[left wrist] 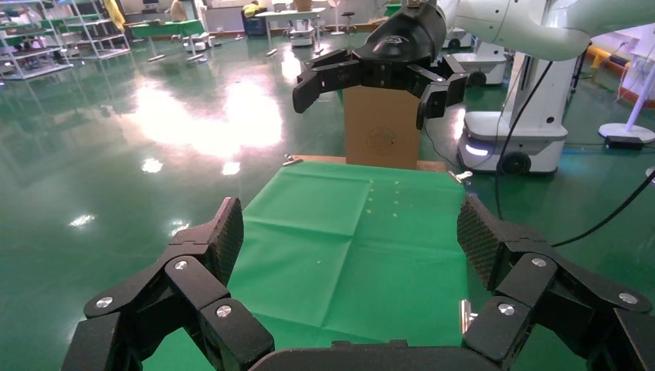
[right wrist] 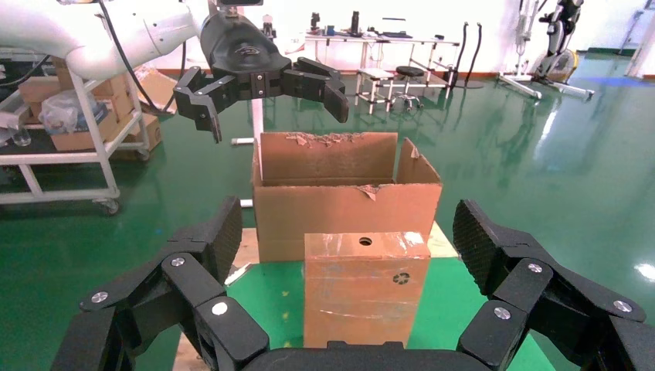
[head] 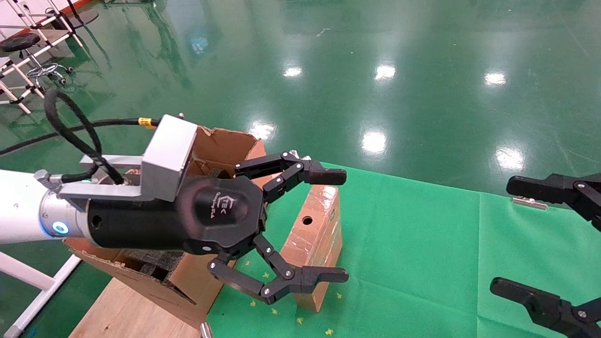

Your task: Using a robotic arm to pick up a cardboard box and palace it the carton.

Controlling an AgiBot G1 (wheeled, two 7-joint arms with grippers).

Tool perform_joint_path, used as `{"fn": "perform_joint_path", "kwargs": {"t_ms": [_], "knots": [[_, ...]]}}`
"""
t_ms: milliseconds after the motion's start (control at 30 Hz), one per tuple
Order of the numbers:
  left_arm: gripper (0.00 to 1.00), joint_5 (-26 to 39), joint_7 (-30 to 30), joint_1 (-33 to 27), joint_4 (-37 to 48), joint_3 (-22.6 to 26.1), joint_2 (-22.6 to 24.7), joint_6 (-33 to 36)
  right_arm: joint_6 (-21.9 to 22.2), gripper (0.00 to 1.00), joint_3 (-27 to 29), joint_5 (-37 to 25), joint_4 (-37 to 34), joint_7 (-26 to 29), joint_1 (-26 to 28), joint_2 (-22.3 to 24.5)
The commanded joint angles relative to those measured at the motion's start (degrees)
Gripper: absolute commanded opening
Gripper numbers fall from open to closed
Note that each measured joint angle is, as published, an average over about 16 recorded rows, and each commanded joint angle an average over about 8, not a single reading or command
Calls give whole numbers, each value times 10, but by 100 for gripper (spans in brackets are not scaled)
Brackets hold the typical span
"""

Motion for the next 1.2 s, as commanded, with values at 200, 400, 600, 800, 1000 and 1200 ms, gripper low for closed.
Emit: {"fn": "perform_joint_path", "kwargs": {"t_ms": [200,400,600,800,1000,1200], "knots": [[100,0,0,0,0,0,0,0,0,100,0,0,0,0,0,0],[100,0,0,0,0,0,0,0,0,98,0,0,0,0,0,0],[100,0,0,0,0,0,0,0,0,24,0,0,0,0,0,0],[100,0,0,0,0,0,0,0,0,0,0,0,0,0,0,0],[100,17,-18,-11,-1,7,-7,-5,0,0,0,0,0,0,0,0],[100,76,-98,-51,-16,35,-29,-22,0,0,0,0,0,0,0,0]]}}
